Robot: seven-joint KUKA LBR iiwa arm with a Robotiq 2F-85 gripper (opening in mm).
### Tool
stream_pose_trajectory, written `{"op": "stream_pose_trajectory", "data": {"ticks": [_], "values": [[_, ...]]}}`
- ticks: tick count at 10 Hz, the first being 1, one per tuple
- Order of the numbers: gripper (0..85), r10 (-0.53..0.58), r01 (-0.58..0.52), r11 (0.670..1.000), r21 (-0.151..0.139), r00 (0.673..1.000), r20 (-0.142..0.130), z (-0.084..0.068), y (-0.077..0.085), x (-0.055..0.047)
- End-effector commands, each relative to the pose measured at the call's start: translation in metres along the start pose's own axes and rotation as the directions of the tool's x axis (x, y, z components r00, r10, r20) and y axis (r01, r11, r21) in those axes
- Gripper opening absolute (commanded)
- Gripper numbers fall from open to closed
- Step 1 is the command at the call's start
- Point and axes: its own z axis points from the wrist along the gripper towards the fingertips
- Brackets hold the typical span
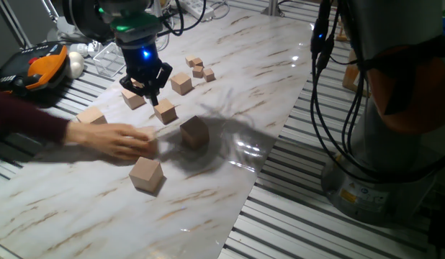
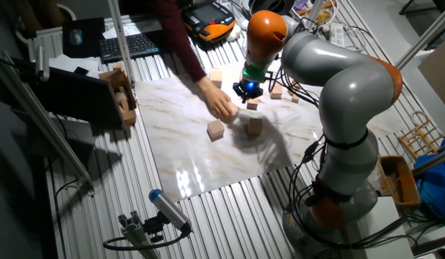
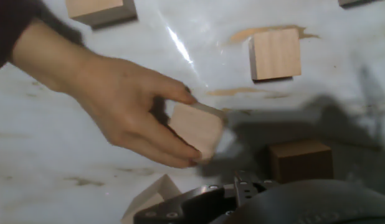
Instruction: Stack the blocks into a cross shape
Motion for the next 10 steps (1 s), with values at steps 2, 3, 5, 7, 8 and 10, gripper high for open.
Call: {"op": "stream_pose_trajectory", "data": {"ticks": [2, 3, 5, 7, 8, 10], "values": [[0.0, -0.010, 0.010, 1.000, -0.003, 1.000, -0.014, -0.005, -0.007, -0.001], [0.0, -0.017, 0.017, 1.000, 0.001, 0.999, -0.033, -0.005, -0.010, -0.002], [0.0, 0.001, -0.001, 1.000, -0.003, 0.998, -0.061, -0.005, -0.009, -0.002], [0.0, -0.005, 0.004, 1.000, -0.019, 0.998, -0.059, -0.004, -0.007, -0.002], [0.0, -0.017, 0.016, 0.999, -0.038, 0.999, -0.032, -0.005, -0.005, -0.002], [0.0, -0.026, 0.027, 0.999, -0.047, 1.000, 0.018, -0.011, 0.006, 0.003]]}}
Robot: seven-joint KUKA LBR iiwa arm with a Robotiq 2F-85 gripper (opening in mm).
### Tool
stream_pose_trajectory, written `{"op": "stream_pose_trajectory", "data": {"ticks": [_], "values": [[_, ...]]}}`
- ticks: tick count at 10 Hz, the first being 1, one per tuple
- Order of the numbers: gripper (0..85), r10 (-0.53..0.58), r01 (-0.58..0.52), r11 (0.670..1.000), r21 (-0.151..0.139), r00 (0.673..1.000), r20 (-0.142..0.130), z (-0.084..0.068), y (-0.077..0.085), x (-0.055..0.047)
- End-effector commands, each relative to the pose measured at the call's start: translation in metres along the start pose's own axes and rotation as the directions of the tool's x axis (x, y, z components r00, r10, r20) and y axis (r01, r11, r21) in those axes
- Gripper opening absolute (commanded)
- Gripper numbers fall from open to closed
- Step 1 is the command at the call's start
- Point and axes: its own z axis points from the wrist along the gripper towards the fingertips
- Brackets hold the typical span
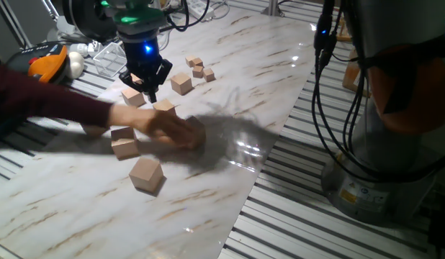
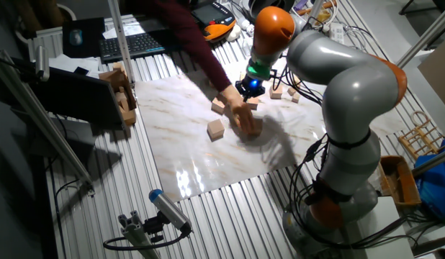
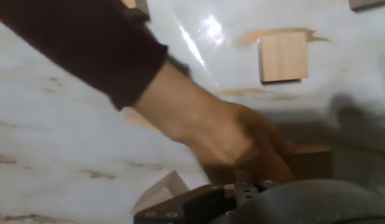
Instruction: Stack the blocks into a cross shape
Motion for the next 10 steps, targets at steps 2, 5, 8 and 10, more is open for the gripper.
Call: {"op": "stream_pose_trajectory", "data": {"ticks": [2, 5, 8, 10], "values": [[0.0, 0.020, -0.019, 1.000, 0.008, 1.000, -0.021, -0.0006, -0.0021, -0.0003], [0.0, 0.053, -0.052, 0.999, 0.014, 0.996, -0.072, 0.0022, -0.0062, -0.0023], [0.0, 0.026, -0.026, 1.000, -0.004, 0.997, -0.069, 0.0037, -0.0042, -0.0024], [0.0, 0.005, -0.005, 1.000, -0.014, 0.999, -0.053, 0.0033, -0.0027, -0.0016]]}}
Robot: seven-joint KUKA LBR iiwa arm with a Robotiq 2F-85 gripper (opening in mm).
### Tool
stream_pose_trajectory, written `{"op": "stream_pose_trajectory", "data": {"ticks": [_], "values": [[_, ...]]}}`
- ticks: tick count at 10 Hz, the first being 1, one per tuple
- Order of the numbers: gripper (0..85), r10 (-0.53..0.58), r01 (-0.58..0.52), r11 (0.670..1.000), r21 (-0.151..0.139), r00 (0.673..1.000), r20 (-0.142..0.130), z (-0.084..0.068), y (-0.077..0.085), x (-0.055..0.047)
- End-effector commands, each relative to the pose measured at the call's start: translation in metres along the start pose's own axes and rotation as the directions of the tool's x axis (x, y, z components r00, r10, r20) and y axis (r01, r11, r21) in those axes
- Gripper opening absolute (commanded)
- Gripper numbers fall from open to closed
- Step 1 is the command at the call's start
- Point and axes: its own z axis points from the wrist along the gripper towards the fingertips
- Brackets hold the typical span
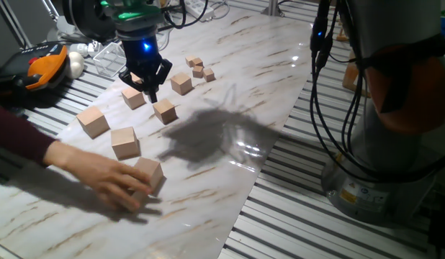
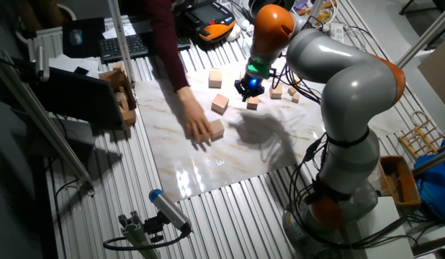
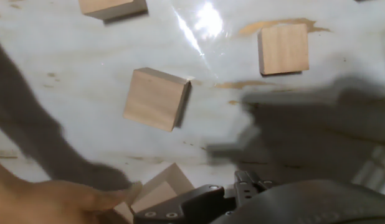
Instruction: Stack the blocks into a cross shape
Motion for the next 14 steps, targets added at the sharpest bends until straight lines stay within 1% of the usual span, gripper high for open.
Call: {"op": "stream_pose_trajectory", "data": {"ticks": [1, 2, 3, 4, 6, 7, 8, 10, 11, 13, 14], "values": [[0.0, -0.005, 0.005, 1.000, -0.006, 1.000, 0.010, -0.0002, 0.0012, 0.0006], [0.0, -0.006, 0.006, 1.000, -0.008, 1.000, 0.023, -0.0007, 0.0021, 0.0009], [0.0, -0.006, 0.006, 1.000, -0.008, 1.000, 0.023, -0.0014, 0.0018, 0.0014], [0.0, 0.011, -0.011, 1.000, -0.003, 1.000, 0.014, -0.0017, 0.0036, 0.0019], [0.0, 0.031, -0.031, 0.999, 0.013, 0.999, -0.033, -0.0004, -0.0013, 0.0003], [0.0, 0.028, -0.028, 1.000, 0.004, 0.998, -0.056, 0.0012, -0.0059, -0.0012], [0.0, 0.032, -0.032, 0.999, 0.004, 0.998, -0.060, 0.0009, -0.0056, -0.0008], [0.0, 0.037, -0.037, 0.999, 0.002, 0.998, -0.047, 0.0012, -0.0032, -0.0005], [0.0, 0.032, -0.032, 0.999, -0.001, 0.998, -0.048, 0.0014, -0.0021, 0.0000], [0.0, 0.033, -0.033, 0.999, -0.011, 0.999, -0.026, -0.0004, 0.0032, 0.0023], [0.0, 0.034, -0.035, 0.999, -0.013, 0.999, -0.023, -0.0007, 0.0035, 0.0025]]}}
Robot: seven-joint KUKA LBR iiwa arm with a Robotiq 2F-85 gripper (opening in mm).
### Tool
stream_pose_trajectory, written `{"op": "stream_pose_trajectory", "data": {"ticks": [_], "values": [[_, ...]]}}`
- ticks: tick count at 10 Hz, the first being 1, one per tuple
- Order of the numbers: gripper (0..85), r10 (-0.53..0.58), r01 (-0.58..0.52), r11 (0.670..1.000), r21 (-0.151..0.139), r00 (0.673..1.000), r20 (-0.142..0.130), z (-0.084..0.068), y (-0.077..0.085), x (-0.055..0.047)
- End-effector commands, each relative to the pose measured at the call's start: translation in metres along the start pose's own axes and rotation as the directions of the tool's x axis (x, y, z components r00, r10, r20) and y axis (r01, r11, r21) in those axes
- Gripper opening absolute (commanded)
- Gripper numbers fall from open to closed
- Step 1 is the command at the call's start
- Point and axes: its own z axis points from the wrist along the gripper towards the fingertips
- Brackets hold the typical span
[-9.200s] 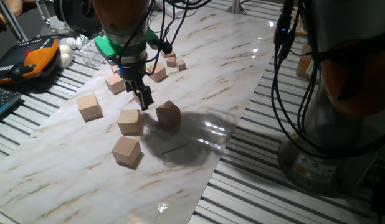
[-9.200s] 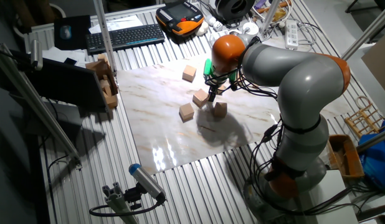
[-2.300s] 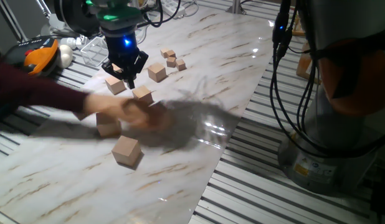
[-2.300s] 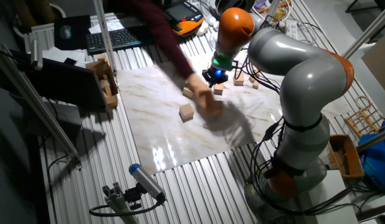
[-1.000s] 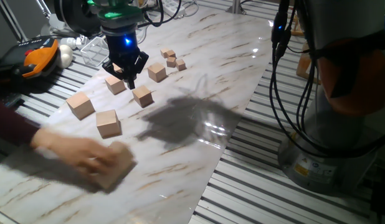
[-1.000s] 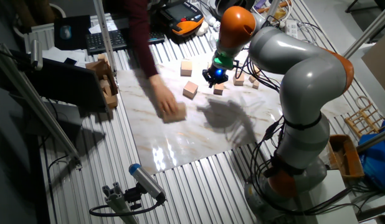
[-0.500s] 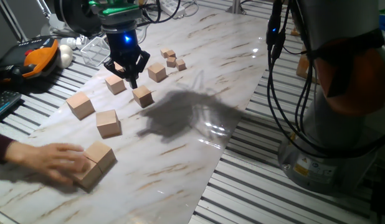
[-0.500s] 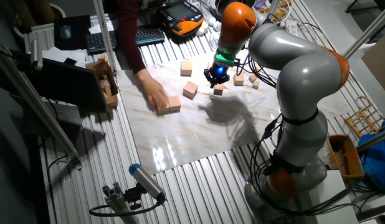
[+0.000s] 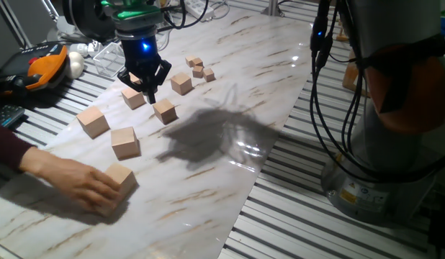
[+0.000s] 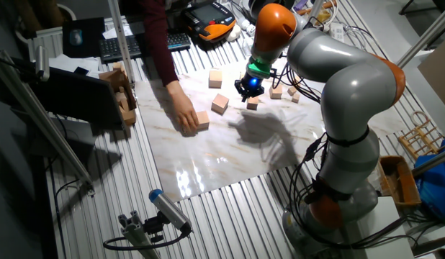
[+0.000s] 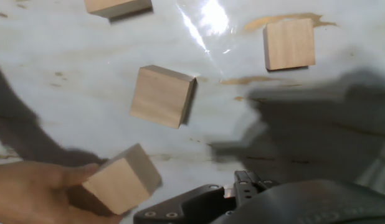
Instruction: Stack the blocks into a cross shape
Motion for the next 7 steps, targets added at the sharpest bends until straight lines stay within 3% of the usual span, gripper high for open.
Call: {"op": "stream_pose_trajectory", "data": {"ticks": [1, 7], "values": [[0.0, -0.006, 0.005, 1.000, -0.003, 1.000, -0.003, -0.0003, -0.0006, 0.0001], [0.0, 0.013, -0.012, 1.000, -0.019, 1.000, 0.010, -0.0004, 0.0000, 0.0005]]}}
